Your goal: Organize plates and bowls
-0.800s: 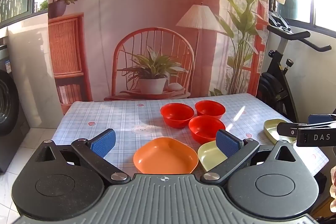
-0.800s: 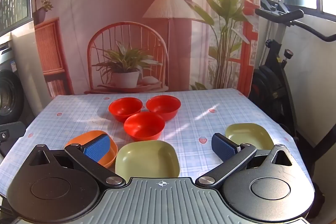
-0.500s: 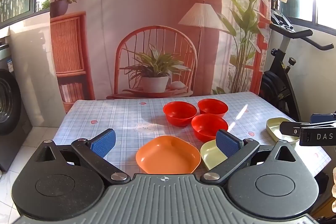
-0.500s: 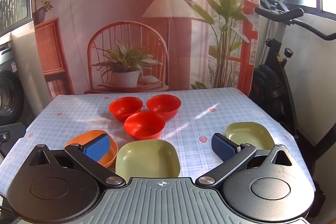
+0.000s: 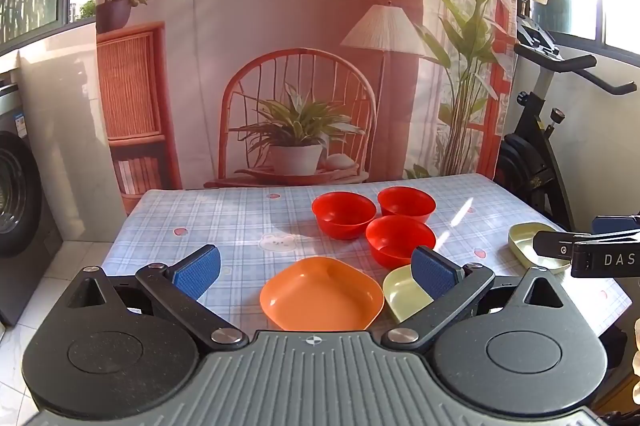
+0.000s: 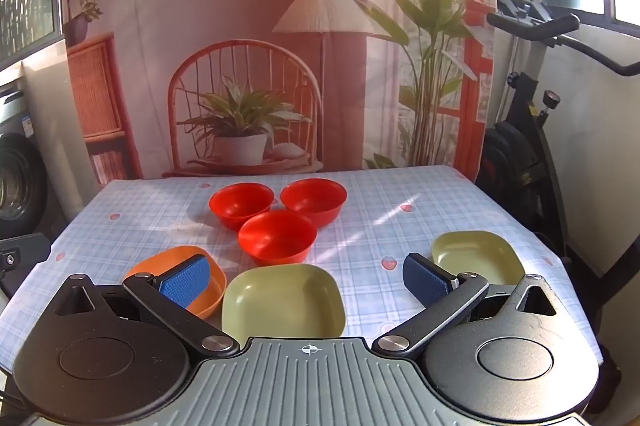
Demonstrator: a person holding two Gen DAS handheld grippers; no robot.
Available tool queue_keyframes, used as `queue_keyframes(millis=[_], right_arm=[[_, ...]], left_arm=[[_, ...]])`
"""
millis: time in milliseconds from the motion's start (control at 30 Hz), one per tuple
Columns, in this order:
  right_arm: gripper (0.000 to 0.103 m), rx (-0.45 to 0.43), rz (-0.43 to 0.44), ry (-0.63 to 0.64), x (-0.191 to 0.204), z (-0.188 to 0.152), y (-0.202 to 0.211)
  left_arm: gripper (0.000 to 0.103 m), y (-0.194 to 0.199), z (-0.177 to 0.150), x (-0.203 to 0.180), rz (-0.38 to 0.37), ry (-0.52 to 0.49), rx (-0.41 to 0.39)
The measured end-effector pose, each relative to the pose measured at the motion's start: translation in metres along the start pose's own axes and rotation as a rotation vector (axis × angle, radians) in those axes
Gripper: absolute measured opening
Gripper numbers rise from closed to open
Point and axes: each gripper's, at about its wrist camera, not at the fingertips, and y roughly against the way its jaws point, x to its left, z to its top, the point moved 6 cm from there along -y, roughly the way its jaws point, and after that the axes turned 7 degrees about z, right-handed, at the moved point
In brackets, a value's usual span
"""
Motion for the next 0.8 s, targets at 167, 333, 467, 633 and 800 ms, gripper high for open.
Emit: queue_keyframes(millis=[167, 333, 467, 633, 800], right_arm=[[0.103, 0.001, 0.0, -0.001, 0.0003, -0.0003, 0.0008], [0.103, 0.0, 0.001, 0.0, -0.0002, 0.0008, 0.0004], [0.103, 0.0, 0.001, 0.0, -0.0001, 0.0005, 0.0004], [0.103, 0.001, 0.001, -0.001, 0.0, 0.0007, 0.0002], [0.103, 0.001, 0.003, 0.001, 0.0005, -0.0002, 0.0009]], left_arm=[[0.102, -0.0001, -0.0002, -0.0001, 0.0, -0.001, 0.0], [0.102, -0.0001, -0.0002, -0.0002, 0.001, -0.001, 0.001], [0.102, -0.0001, -0.0002, -0.0002, 0.0, -0.001, 0.002], [0.102, -0.0002, -0.0004, -0.0003, 0.0, -0.001, 0.002], [0.102, -0.0002, -0.0003, -0.0003, 0.001, -0.001, 0.002]])
